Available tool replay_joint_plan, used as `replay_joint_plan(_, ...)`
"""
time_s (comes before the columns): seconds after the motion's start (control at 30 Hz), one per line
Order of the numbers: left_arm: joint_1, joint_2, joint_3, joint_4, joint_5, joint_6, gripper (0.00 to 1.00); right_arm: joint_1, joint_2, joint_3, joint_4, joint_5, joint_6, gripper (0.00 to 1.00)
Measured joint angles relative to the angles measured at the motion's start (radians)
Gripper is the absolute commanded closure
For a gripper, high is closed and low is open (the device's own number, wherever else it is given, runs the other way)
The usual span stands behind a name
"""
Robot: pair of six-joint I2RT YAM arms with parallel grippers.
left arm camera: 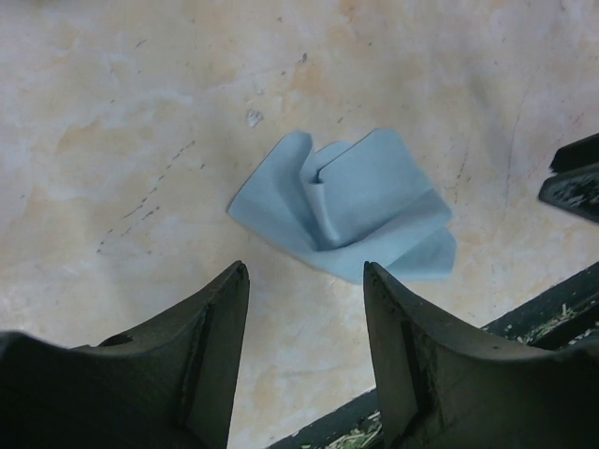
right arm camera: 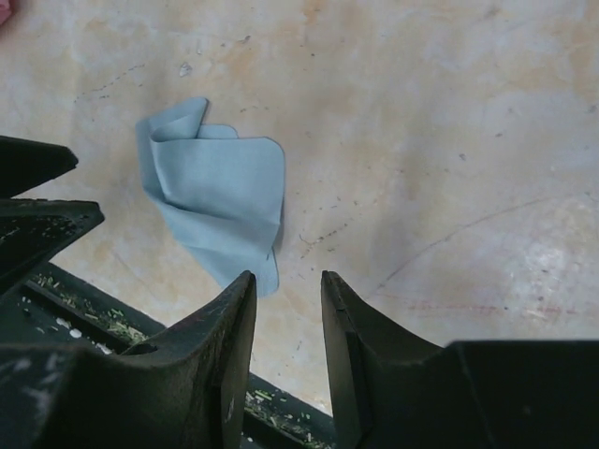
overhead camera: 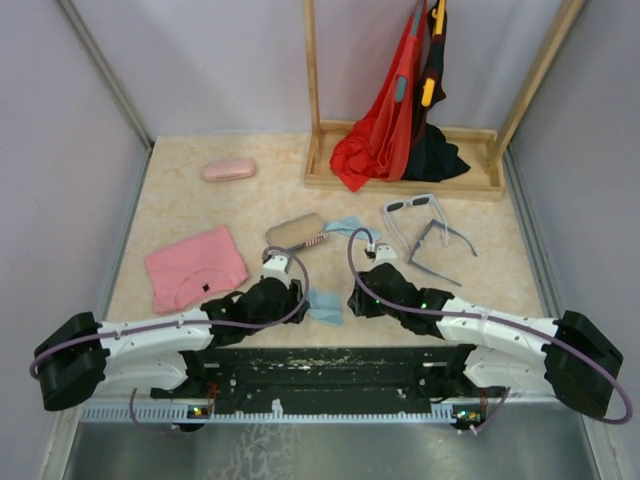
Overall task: Organize the sunglasses
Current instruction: Adjust the glasses cleaning cloth at the center of the board.
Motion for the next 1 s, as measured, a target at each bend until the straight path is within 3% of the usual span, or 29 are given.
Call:
replay_joint_plan(0.23, 0.000, 0.160, 0.139, -0.006, -0.030, -0.003, 0.42, -0.002, 0.046, 0.024, 0.012, -0.066, -0.020, 0.65)
replay_joint_plan(0.47, 0.001, 0.317, 0.245, -0.056, -0.061, 0.029, 0.47, -0.002, -0.020, -0.031, 0.017, -0.072, -0.010, 0.64)
replay_joint_plan(0.8, 0.002, 0.460, 0.373, -0.127, -0.079, 0.074, 0.61, -0.002, -0.075, -0.051, 0.006, -0.063, -0.008, 0.64)
replay_joint_plan(1.0, 0.004, 0.520, 0.431, -0.185, -0.079, 0.083, 0.61, -0.002, -0.090, -0.062, -0.013, -0.056, -0.008, 0.64)
